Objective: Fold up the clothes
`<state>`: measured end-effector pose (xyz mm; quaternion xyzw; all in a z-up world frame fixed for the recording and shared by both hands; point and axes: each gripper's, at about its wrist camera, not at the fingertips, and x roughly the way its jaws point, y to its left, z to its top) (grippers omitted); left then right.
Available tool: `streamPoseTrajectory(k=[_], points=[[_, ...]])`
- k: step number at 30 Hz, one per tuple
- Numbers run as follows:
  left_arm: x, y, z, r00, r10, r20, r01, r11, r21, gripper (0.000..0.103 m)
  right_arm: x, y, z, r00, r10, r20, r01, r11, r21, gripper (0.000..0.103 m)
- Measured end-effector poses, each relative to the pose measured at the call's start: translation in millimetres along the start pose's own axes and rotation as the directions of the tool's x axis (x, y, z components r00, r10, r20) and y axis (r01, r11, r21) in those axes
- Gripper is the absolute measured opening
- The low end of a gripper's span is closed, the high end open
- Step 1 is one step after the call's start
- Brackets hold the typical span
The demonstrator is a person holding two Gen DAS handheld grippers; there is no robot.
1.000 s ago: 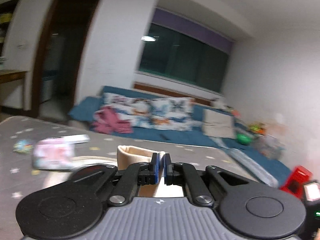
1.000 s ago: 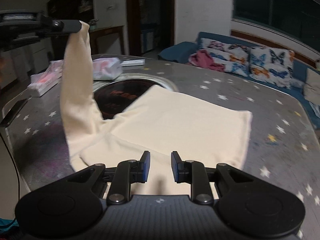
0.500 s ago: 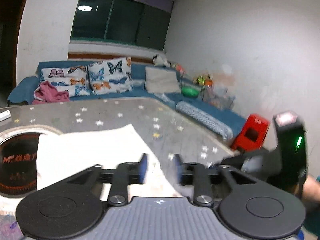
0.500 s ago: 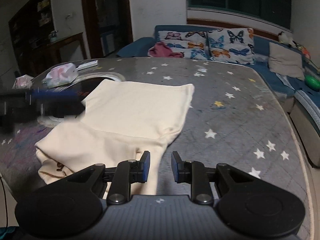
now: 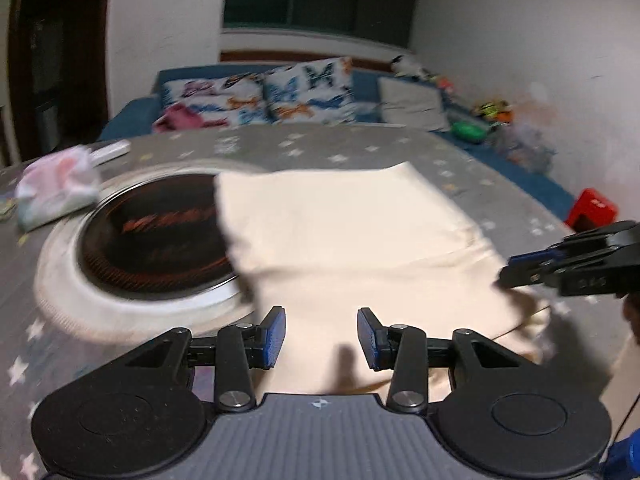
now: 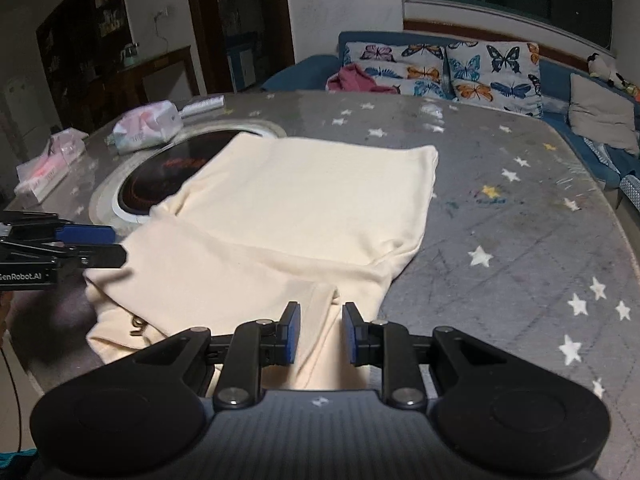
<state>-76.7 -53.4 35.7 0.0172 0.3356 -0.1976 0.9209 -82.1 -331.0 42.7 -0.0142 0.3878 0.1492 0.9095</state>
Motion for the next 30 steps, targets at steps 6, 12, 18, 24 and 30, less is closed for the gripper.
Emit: streamPoseTrajectory(k=[6, 12, 18, 24, 30], points=[[7.6, 9.4, 4.4, 1.0, 0.007, -0.011, -0.007, 0.999, -0.037, 0.043, 8.3, 4.0, 2.4, 1.0, -0.01, -0.019, 0.01, 1.0, -0.023, 0.02], [25.4, 13.2, 13.2, 1.0, -0.009, -0.019, 0.008, 0.998, -0.055, 0.025, 2.6, 8.7, 10.5, 1.0, -0.028, 0.004, 0.028, 0.998, -0.051, 0.005], [17.8, 14.6, 10.6, 0.999, 0.044, 0.024, -0.042, 0.997, -0.065, 0.005, -10.1, 15.4, 25.2, 0.996, -0.045, 0.077, 0.051, 0.996, -0.078, 0.003], [9.0, 27.6, 17.8, 0.998, 0.032, 0.049, -0.027, 0.995, -0.095, 0.003, -3.2, -3.5, 24.2, 0.995, -0.073, 0.069, 0.074, 0.997, -0.009, 0.004], [14.2, 11.7, 36.0, 0.997, -0.045, 0.06, 0.042, 0.998, 0.045, 0.038, 3.5, -12.4, 14.8, 1.0, -0.002, 0.024, 0.001, 1.0, 0.019, 0.032]])
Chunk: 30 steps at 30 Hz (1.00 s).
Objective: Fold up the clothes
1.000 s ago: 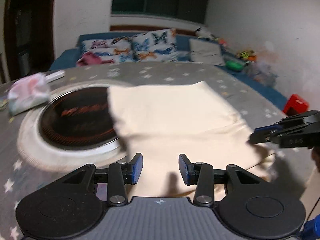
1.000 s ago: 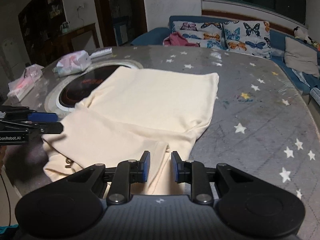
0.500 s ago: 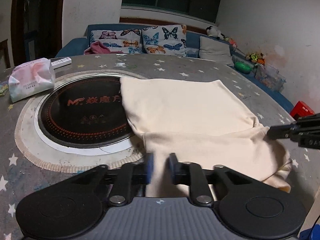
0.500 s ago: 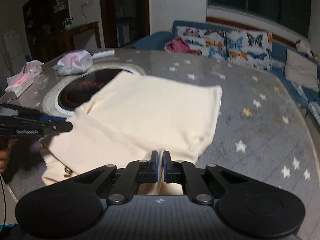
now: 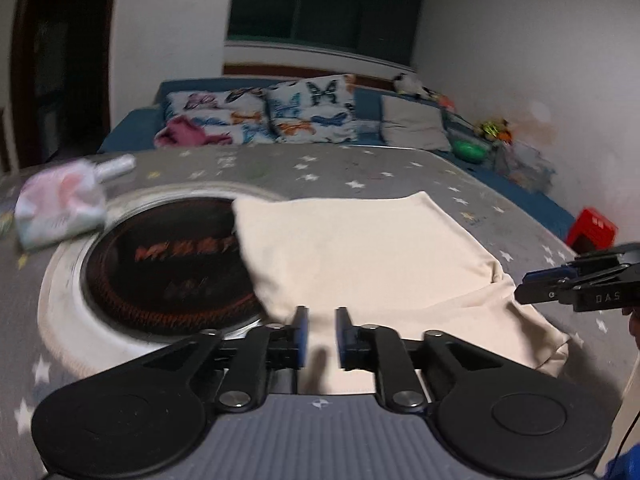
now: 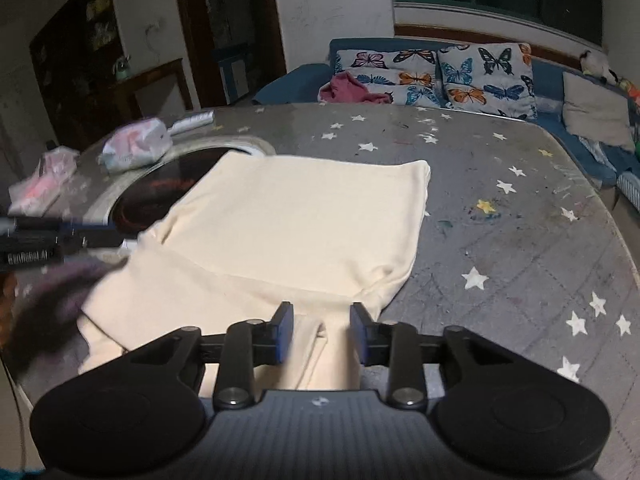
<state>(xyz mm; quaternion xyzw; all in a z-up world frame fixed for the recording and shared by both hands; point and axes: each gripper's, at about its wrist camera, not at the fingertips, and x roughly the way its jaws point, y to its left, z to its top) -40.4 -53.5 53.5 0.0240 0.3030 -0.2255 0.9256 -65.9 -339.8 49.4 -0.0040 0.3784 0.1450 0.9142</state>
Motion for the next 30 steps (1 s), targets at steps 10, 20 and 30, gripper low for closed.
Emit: streamPoseTrajectory(k=[10, 20, 30], points=[[42.6, -24.6, -0.9, 0.994, -0.044, -0.105, 0.069, 0.965, 0.253, 0.029, 11.5, 14.2, -4.3, 0.999, -0.005, -0.043, 0.002, 0.997, -0.076, 0.011], [35.7, -25.5, -9.5, 0.999, 0.025, -0.041, -0.012, 0.959, 0.282, 0.0, 4.0, 17.5, 9.3, 0.999, -0.037, 0.033, 0.04, 0.994, -0.097, 0.008], [15.8, -22.4, 2.4, 1.0, -0.023, -0.018, 0.027, 0.977, 0.21, 0.003, 3.8, 23.4, 9.7, 0.999, -0.029, 0.041, 0.034, 0.991, -0.131, 0.018]])
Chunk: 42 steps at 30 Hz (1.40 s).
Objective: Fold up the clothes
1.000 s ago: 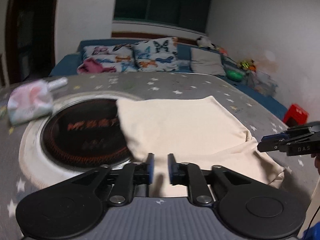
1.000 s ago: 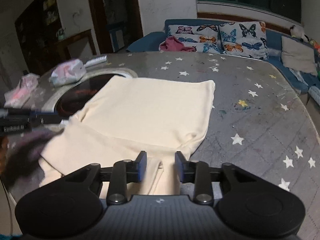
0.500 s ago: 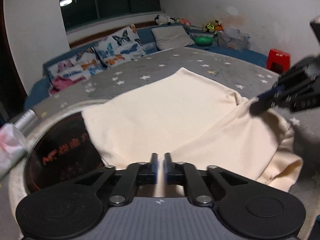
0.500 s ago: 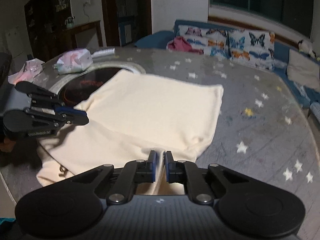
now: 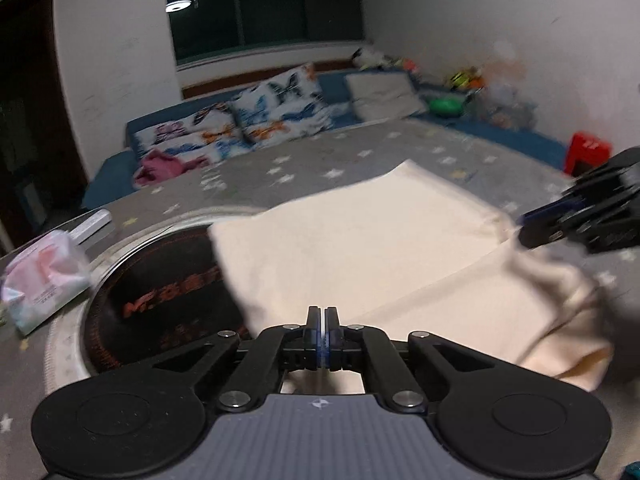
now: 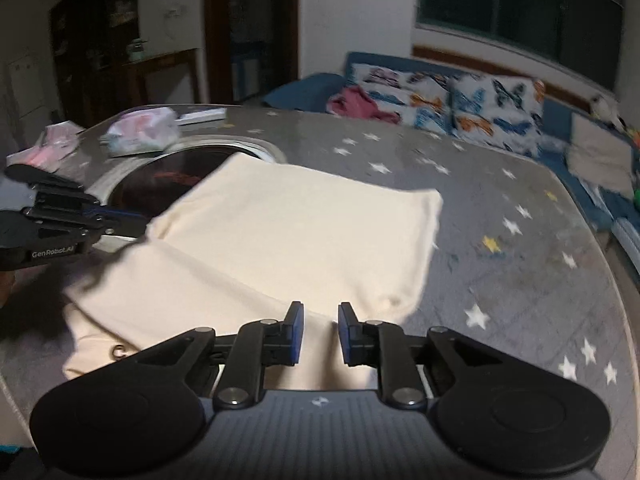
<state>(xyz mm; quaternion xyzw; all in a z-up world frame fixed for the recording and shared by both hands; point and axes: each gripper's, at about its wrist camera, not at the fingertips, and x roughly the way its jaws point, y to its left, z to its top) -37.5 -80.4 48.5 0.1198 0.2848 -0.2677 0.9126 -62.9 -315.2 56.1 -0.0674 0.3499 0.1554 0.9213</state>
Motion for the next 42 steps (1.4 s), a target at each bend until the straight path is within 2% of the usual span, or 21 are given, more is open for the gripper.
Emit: streamPoseTrajectory(k=[3, 5, 10, 13, 17, 20, 25, 28, 30, 31, 32, 34, 36, 42], points=[[-2.8, -15.6, -1.7, 0.998, -0.061, -0.004, 0.061, 0.997, 0.042, 0.004, 3.5, 11.4, -0.1, 0.998, 0.058, -0.023, -0.059, 0.997, -0.046, 0.019], [-1.3, -25.1, -6.8, 0.997, -0.075, -0.024, 0.077, 0.995, 0.066, 0.005, 5.2, 18.0, -3.9, 0.994, 0.097, -0.049, -0.1, 0.993, -0.066, 0.019], [-1.4, -41.1, -22.0, 0.994, -0.098, -0.051, 0.103, 0.989, 0.104, 0.005, 1.0, 33.5, -19.4, 0.989, 0.116, -0.088, -0.127, 0.984, -0.126, 0.022], [-5.3, -47.4, -27.3, 0.995, -0.08, -0.051, 0.086, 0.989, 0.124, 0.007, -5.2, 42.3, -25.1, 0.994, 0.082, -0.079, -0.095, 0.979, -0.182, 0.022], [-13.1, -52.6, -24.6, 0.995, -0.102, -0.019, 0.104, 0.988, 0.117, 0.009, -15.0, 41.7, -24.0, 0.996, 0.081, -0.046, -0.088, 0.983, -0.162, 0.022], [-8.5, -57.2, -27.7, 0.995, -0.097, -0.029, 0.1, 0.987, 0.125, 0.009, -7.2, 39.8, -28.9, 0.995, 0.063, -0.079, -0.075, 0.986, -0.151, 0.022], [-5.9, -58.9, -32.2, 0.995, -0.09, -0.04, 0.095, 0.987, 0.127, 0.009, -16.6, 32.6, -31.5, 0.997, 0.055, -0.059, -0.062, 0.991, -0.12, 0.023], [-10.4, -57.5, -30.8, 0.995, -0.087, -0.04, 0.091, 0.989, 0.118, 0.009, -15.1, 29.4, -35.0, 0.996, 0.052, -0.078, -0.061, 0.992, -0.112, 0.023], [-18.8, -55.9, -29.5, 0.996, -0.087, -0.033, 0.09, 0.989, 0.117, 0.014, -17.1, 28.9, -35.6, 0.995, 0.055, -0.078, -0.063, 0.991, -0.114, 0.023], [-24.1, -55.0, -29.2, 0.996, -0.087, -0.028, 0.09, 0.989, 0.121, 0.022, -21.0, 30.4, -34.9, 0.996, 0.056, -0.074, -0.065, 0.99, -0.127, 0.025], [-30.9, -55.0, -30.2, 0.997, -0.081, -0.018, 0.082, 0.987, 0.136, 0.039, -24.9, 31.9, -34.2, 0.996, 0.057, -0.07, -0.066, 0.988, -0.14, 0.03], [-42.6, -56.2, -34.6, 0.998, -0.067, -0.007, 0.067, 0.982, 0.175, 0.056, -31.7, 35.4, -33.5, 0.997, 0.053, -0.064, -0.064, 0.983, -0.174, 0.034], [-50.8, -58.7, -41.4, 0.998, -0.057, -0.008, 0.057, 0.974, 0.221, 0.056, -38.2, 40.1, -34.3, 0.997, 0.043, -0.062, -0.056, 0.973, -0.224, 0.035], [-62.2, -70.3, -65.0, 1.0, -0.021, -0.01, 0.023, 0.93, 0.366, 0.056, -49.3, 50.1, -40.8, 0.997, 0.021, -0.077, -0.044, 0.946, -0.321, 0.053]])
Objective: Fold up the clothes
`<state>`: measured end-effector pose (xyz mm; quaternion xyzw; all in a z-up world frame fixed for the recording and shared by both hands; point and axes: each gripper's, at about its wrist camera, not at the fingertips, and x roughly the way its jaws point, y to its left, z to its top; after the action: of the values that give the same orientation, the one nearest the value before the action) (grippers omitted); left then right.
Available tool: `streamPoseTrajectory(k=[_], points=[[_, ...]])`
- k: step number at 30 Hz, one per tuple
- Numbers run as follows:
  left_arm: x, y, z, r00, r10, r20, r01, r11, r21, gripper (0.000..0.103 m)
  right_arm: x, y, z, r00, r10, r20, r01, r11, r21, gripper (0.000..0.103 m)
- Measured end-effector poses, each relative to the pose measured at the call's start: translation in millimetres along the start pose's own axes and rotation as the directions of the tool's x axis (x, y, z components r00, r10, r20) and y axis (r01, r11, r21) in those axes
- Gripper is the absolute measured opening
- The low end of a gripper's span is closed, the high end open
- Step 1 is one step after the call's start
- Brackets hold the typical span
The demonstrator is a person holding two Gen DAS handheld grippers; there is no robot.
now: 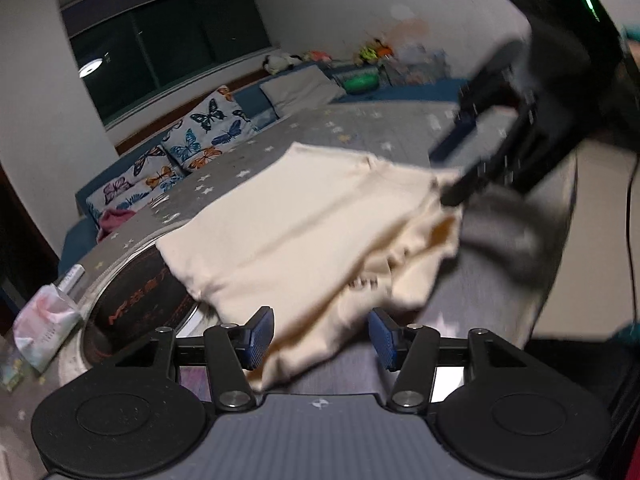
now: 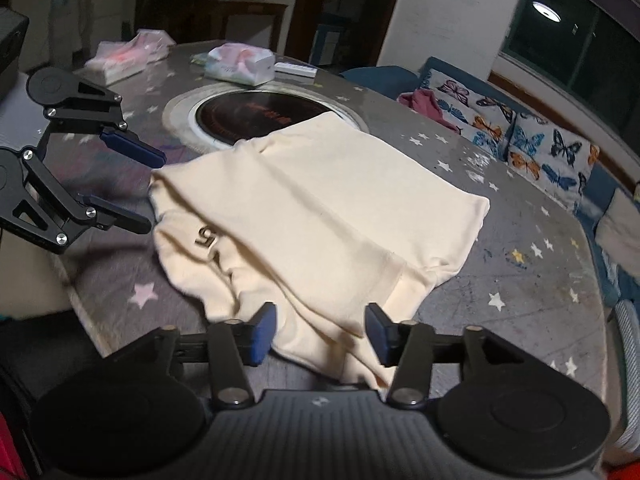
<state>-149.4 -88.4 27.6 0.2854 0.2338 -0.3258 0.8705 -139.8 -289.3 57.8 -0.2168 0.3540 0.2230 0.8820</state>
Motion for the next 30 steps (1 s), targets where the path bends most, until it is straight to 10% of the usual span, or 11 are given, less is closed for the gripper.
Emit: streamPoseTrajectory(k=[7, 11, 19, 30], points=[[13.7, -18.8, -7.4, 0.999, 0.037, 0.036, -0.041, 0.992, 0.118, 0.055, -2.6, 16.0, -10.1, 1.0, -0.016, -0.008, 0.015, 0.995, -0.102, 0.067], [20.8, -16.3, -2.3, 0.998, 0.021, 0.063, -0.028, 0.993, 0.112, 0.023, 0.6, 25.0, -13.2, 1.0, -0.016, -0.004, 0.015, 0.988, -0.157, 0.074], [25.5, 27.7, 25.9, 0.996, -0.022, 0.091, 0.032, 0.993, -0.113, 0.008, 9.7, 32.1, -10.7, 0.999, 0.005, 0.053, 0.008, 0.97, -0.242, 0.074], [43.4, 72.6, 28.4, 0.995, -0.075, 0.063, 0.089, 0.96, -0.266, 0.008, 42.0, -2.0, 12.7, 0.993, 0.112, 0.029, -0.11, 0.991, -0.073, 0.015]])
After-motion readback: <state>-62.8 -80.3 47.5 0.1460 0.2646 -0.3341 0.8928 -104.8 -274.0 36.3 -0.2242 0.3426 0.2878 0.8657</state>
